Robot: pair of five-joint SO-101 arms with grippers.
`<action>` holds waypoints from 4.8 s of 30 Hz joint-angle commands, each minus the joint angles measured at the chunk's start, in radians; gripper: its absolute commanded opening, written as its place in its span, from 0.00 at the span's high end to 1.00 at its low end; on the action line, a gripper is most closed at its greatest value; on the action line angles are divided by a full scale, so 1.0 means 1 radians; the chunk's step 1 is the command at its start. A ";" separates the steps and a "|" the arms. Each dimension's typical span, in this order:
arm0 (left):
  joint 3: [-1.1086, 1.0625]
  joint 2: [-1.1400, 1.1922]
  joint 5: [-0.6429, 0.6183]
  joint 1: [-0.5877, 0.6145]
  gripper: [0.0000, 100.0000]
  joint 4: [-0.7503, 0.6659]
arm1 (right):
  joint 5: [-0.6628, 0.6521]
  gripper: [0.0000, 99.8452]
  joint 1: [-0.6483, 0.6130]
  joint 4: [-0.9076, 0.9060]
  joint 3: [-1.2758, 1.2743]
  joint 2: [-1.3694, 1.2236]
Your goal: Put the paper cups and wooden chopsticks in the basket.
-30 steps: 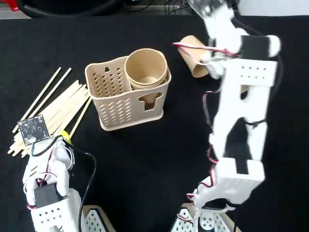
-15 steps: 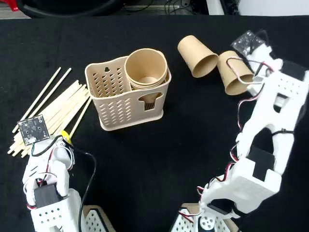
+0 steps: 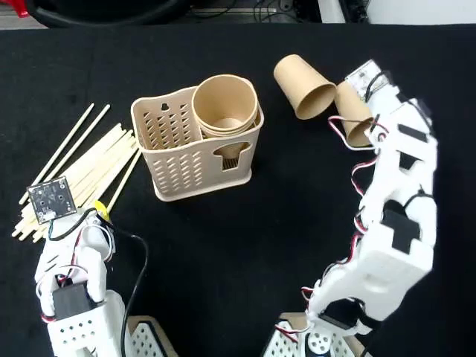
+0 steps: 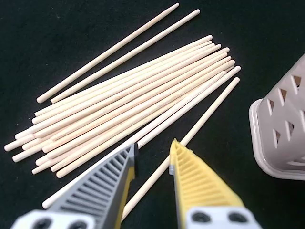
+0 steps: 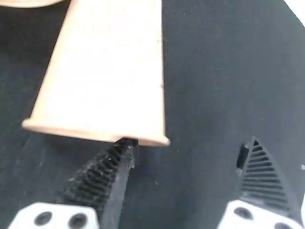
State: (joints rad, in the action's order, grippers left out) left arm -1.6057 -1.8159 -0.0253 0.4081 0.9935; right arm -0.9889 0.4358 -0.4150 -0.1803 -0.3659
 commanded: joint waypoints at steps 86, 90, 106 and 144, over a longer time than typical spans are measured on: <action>0.004 -0.003 0.005 -0.008 0.87 -0.017 | 0.997 0.82 -0.720 -1.217 0.591 0.633; 0.004 -0.003 0.005 -0.008 0.87 -0.017 | 0.962 0.77 -0.720 -1.194 0.671 0.627; 0.004 -0.003 0.005 -0.010 0.87 -0.017 | 0.964 0.77 -0.815 -0.741 0.483 0.624; 0.004 -0.003 0.006 -0.008 0.87 -0.015 | 0.707 0.77 -0.767 -0.987 0.694 0.739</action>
State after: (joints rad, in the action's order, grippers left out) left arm -1.6057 -1.8159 -0.0253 0.4081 0.9935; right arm -0.2969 -0.3468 -1.4691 0.4856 0.3383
